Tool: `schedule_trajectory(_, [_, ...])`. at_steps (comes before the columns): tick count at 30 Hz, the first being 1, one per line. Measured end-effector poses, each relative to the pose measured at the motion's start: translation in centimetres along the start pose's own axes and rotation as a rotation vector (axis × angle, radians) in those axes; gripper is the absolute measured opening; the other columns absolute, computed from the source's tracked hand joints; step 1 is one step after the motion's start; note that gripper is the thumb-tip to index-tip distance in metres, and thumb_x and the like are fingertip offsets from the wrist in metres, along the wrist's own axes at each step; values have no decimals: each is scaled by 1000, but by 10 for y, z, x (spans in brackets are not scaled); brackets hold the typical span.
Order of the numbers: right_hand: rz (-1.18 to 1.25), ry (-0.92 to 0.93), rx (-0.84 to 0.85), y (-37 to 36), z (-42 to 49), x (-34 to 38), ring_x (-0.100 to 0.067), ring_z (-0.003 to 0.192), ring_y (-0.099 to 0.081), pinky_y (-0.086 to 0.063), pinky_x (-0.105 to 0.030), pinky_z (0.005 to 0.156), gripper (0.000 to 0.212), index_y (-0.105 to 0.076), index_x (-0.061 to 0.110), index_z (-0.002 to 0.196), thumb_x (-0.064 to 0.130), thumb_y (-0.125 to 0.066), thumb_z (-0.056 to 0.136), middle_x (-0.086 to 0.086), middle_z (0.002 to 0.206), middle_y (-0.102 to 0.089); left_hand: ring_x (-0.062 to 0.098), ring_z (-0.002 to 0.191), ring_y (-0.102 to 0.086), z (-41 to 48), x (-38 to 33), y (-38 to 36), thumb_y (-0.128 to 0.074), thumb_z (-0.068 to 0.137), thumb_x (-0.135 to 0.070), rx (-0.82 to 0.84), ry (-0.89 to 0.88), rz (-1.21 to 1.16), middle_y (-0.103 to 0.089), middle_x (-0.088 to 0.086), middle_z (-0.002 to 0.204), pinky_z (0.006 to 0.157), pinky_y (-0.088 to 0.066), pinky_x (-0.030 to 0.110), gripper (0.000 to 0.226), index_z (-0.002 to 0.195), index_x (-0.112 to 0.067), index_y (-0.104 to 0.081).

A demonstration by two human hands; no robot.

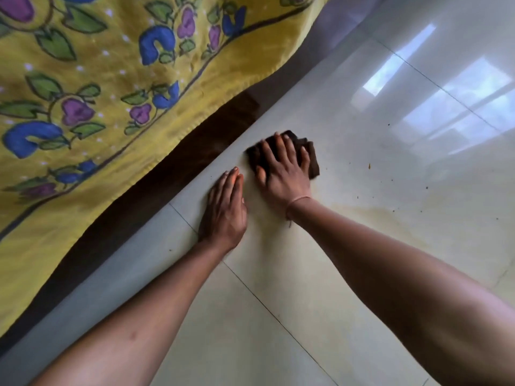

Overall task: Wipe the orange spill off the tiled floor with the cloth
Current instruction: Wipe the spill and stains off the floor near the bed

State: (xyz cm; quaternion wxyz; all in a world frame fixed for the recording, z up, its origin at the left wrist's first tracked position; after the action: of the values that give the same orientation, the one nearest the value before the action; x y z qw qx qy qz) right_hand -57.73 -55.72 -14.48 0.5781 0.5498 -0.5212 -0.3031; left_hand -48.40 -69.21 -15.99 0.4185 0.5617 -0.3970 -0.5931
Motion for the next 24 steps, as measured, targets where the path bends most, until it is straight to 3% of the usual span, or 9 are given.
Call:
schedule_trajectory(6, [-93,337,76,5,-44,-42,-22,147,-19,-6,-44,115,65,-35,28,149,54,-24,90,-5,158,-26,33,136,-38,0,-3,4,-35,94,-16,15,9,-22,-42,18,146,109,-34,44,48,138,3,-45])
schedule_trajectory(11, [-10,-31,-16,15,0,-47,-22,148,-6,0,-47,116,63,-27,27,151,47,-33,92,-6,161,-15,33,137,-37,1,-2,1,-35,94,-16,14,1,-14,-42,18,147,109,-33,45,48,138,3,-44])
schedule_trajectory(16, [-26,249,27,1,-103,-60,-26,144,-28,-15,-47,114,61,-45,23,144,48,-37,89,-9,154,-34,32,136,-37,1,-4,4,-34,92,-18,44,20,-26,-42,18,146,109,-33,45,50,138,2,-44])
schedule_trajectory(17, [-26,237,26,4,-101,-79,-26,144,-26,-12,-45,114,62,-43,24,145,49,-35,88,-9,155,-33,32,136,-37,2,-3,5,-34,92,-19,48,28,-32,-42,18,145,110,-33,45,51,137,2,-44])
schedule_trajectory(21, [-14,-170,-53,25,-44,-126,-21,148,-10,-3,-47,117,67,-29,27,150,50,-28,87,-6,160,-19,33,135,-36,5,-10,4,-34,90,-26,54,37,-46,-41,18,146,111,-30,46,56,137,2,-44])
schedule_trajectory(24, [-10,-127,-79,19,-75,-115,-22,148,-13,-5,-49,116,67,-32,24,149,49,-29,88,-8,159,-22,30,138,-32,13,-35,1,-35,90,-30,109,-63,-13,-38,15,150,110,-27,46,58,140,-1,-41])
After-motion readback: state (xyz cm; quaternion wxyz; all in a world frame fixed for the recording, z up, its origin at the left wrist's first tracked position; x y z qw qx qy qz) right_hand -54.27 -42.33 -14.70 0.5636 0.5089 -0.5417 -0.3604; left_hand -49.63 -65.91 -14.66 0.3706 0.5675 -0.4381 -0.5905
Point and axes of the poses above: each hand's wrist, its own z-axis towards the middle knuckle, its own y-axis out of the back of the hand, x = y × z, the point moved 1 cm from there along z, towards the middle knuckle
